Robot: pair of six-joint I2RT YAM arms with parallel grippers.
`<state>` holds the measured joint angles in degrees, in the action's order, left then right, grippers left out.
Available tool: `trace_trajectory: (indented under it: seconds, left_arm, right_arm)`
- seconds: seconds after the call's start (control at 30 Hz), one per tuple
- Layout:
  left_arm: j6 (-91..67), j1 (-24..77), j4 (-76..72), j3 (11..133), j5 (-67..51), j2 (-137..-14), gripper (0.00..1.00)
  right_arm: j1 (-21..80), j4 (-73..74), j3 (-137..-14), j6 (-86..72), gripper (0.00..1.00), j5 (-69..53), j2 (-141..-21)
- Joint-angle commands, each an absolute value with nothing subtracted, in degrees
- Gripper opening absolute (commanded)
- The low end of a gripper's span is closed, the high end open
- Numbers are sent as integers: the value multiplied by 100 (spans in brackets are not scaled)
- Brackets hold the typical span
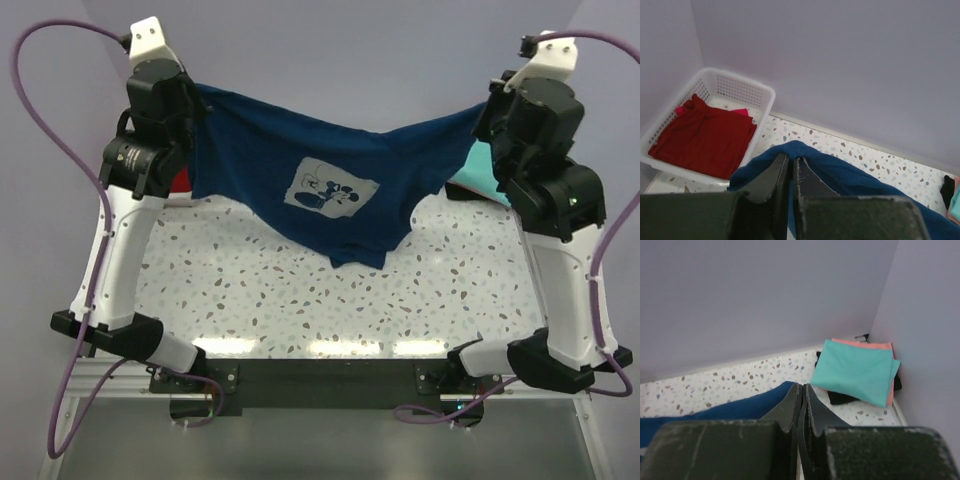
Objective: Fold and stack the t-shirts
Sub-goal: Flatten the tshirt out
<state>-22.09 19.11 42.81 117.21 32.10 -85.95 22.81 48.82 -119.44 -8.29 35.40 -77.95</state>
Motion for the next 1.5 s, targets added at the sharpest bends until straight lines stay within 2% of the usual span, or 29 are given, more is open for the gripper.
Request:
trace_trajectory:
  seconds: [0.0, 0.13, 0.43, 0.63, 1.03, 1.17, 1.47]
  left_arm:
    - [-1881, 1863, 3955, 11997, 2936, -8192, 0]
    - [-1898, 1863, 4042, 11612, 2690, -7884, 0]
    - [-2022, 1863, 4298, 10820, 2478, -7374, 0]
    - [-2039, 1863, 3930, 11170, 2663, -7672, 0]
    - [-1855, 1863, 3112, 12347, 3103, -9034, 0]
    - [-1793, 1863, 3129, 12717, 3041, -9237, 0]
    - [-1723, 1863, 2997, 12341, 3015, -8571, 0]
  right_arm:
    - [2276, 4273, -12524, -326, 0, 3560, -7533]
    - [2285, 3929, -12638, -133, 0, 3244, -7199]
    - [2276, 3367, -13218, -26, 0, 2637, -7268]
    - [2276, 3015, -13614, 272, 0, 2601, -7865]
    - [2268, 2558, -14176, 922, 0, 3041, -9043]
    - [2276, 2523, -14361, 1002, 0, 3006, -9018]
    - [2276, 2531, -13844, 1037, 0, 2716, -8175]
